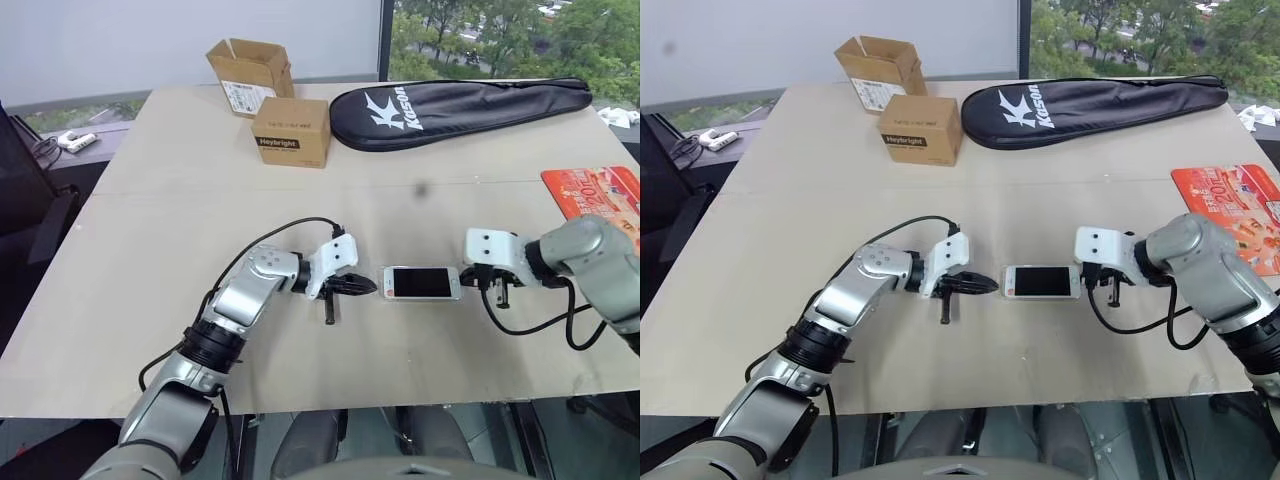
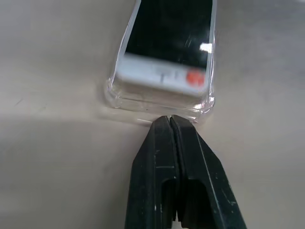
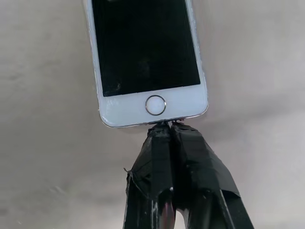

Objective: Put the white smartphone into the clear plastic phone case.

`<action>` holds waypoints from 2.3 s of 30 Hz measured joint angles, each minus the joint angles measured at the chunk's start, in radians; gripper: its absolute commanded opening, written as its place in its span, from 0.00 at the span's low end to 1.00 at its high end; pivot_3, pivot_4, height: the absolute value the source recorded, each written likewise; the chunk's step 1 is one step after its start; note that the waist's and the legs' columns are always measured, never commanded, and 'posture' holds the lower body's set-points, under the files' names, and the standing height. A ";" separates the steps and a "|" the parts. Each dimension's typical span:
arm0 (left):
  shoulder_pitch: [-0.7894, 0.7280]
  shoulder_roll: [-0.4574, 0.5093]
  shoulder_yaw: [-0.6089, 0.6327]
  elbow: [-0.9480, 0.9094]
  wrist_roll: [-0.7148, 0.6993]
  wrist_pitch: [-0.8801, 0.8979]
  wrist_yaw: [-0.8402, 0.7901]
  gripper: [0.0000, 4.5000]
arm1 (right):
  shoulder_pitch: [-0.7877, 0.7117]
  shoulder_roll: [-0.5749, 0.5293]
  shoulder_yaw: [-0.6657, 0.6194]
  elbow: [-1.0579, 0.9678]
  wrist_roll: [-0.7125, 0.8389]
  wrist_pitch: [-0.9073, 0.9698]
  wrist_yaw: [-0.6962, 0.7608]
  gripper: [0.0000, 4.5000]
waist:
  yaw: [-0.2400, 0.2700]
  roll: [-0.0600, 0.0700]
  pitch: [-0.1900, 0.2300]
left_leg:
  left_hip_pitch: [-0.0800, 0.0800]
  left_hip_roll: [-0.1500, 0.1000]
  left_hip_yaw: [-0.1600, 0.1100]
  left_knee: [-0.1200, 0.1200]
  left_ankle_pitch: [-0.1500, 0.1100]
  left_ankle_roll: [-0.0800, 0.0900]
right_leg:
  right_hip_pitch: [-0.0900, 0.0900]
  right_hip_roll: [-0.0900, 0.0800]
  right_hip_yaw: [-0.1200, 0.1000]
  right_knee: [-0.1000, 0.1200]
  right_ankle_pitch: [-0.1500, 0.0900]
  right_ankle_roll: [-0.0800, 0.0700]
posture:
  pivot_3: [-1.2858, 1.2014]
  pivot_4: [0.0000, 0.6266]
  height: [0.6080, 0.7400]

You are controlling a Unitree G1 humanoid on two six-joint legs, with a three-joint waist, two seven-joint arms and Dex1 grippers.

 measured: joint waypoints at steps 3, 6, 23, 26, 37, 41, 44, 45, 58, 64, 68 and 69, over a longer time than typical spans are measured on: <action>0.010 -0.003 0.002 -0.018 0.000 0.012 0.007 0.00 | -0.009 0.026 0.018 -0.004 -0.025 0.028 -0.013 0.01 | -0.004 0.000 0.000 | 0.000 0.000 0.000 0.000 0.000 0.000 | 0.000 0.000 0.000 0.000 0.000 0.000 | 0.52 0.24 1.00; 0.011 0.001 0.002 -0.019 0.001 0.013 0.007 0.00 | -0.018 0.045 0.020 -0.004 -0.040 0.048 -0.025 0.01 | -0.008 0.000 0.000 | 0.001 0.000 0.000 0.000 0.000 0.000 | 0.000 0.000 0.000 0.001 0.000 0.000 | 0.52 0.24 1.00; -0.016 0.117 0.180 0.002 -0.122 0.029 -0.037 0.00 | 0.152 0.122 -0.356 -0.075 0.159 -0.001 -0.173 0.01 | -0.005 0.000 0.000 | 0.000 0.000 0.000 0.000 0.000 0.000 | -0.001 -0.001 0.001 0.001 0.000 0.000 | 0.52 0.24 1.00; -0.011 0.084 0.191 -0.053 -0.164 0.077 -0.020 0.00 | 0.224 0.243 -0.512 -0.138 0.242 0.024 -0.278 0.01 | 0.002 -0.002 -0.001 | -0.001 0.000 -0.002 0.000 0.000 0.000 | -0.001 -0.001 0.000 0.001 0.000 0.000 | 0.52 0.24 1.00; 0.019 0.003 0.103 -0.111 -0.189 0.107 0.013 0.00 | 0.477 0.497 -0.551 -0.145 0.348 -0.102 -0.460 0.01 | 0.003 -0.001 -0.001 | 0.005 0.000 0.005 0.000 -0.003 0.004 | 0.000 0.003 0.006 0.007 0.000 0.000 | 0.52 0.24 1.00; 0.016 -0.014 0.057 -0.089 -0.153 0.073 0.017 0.00 | 0.487 0.500 -0.523 -0.102 0.350 -0.142 -0.475 0.01 | -0.003 -0.001 -0.001 | 0.005 0.000 0.005 0.000 -0.001 0.000 | 0.000 0.003 0.006 0.007 0.000 0.000 | 0.52 0.24 1.00; 0.021 -0.028 0.007 -0.086 -0.124 0.054 0.021 0.00 | 0.504 0.517 -0.503 -0.068 0.351 -0.170 -0.479 0.01 | -0.005 -0.001 -0.001 | 0.005 0.000 0.005 0.000 0.000 0.000 | 0.000 0.003 0.006 0.007 0.000 0.000 | 0.52 0.24 1.00; 0.023 -0.037 -0.011 -0.075 -0.106 0.040 0.025 0.00 | 0.511 0.517 -0.489 -0.051 0.351 -0.178 -0.479 0.01 | -0.005 -0.001 -0.001 | 0.005 0.000 0.005 0.000 0.000 0.000 | 0.000 0.003 0.006 0.007 0.000 0.000 | 0.52 0.24 1.00; 0.060 -0.057 -0.025 0.009 -0.018 -0.095 0.130 0.00 | 0.477 0.418 -0.392 -0.003 0.323 -0.137 -0.504 0.01 | -0.005 -0.010 -0.013 | 0.018 0.001 0.003 -0.001 -0.003 0.004 | 0.015 0.001 0.005 0.004 -0.003 0.004 | 0.52 0.24 1.00; 0.081 -0.064 -0.027 0.005 -0.004 -0.103 0.159 0.00 | 0.398 0.419 -0.378 0.052 0.353 0.019 -0.529 0.01 | -0.005 -0.012 -0.026 | 0.027 0.002 -0.001 -0.001 -0.004 0.005 | 0.028 0.001 0.001 -0.004 -0.006 0.002 | 0.52 0.24 1.00; 0.090 -0.063 -0.027 -0.001 0.002 -0.104 0.166 0.00 | 0.379 0.391 -0.371 0.061 0.357 0.085 -0.532 0.01 | 0.006 -0.014 -0.041 | 0.027 0.002 -0.003 -0.002 -0.004 0.006 | 0.029 0.001 -0.003 -0.007 -0.006 0.002 | 0.52 0.24 1.00; 0.091 -0.063 -0.027 -0.001 0.002 -0.104 0.167 0.00 | 0.378 0.376 -0.361 0.058 0.355 0.089 -0.532 0.01 | 0.010 -0.014 -0.043 | 0.027 0.002 -0.003 -0.002 -0.004 0.006 | 0.029 0.001 -0.003 -0.007 -0.006 0.002 | 0.52 0.24 1.00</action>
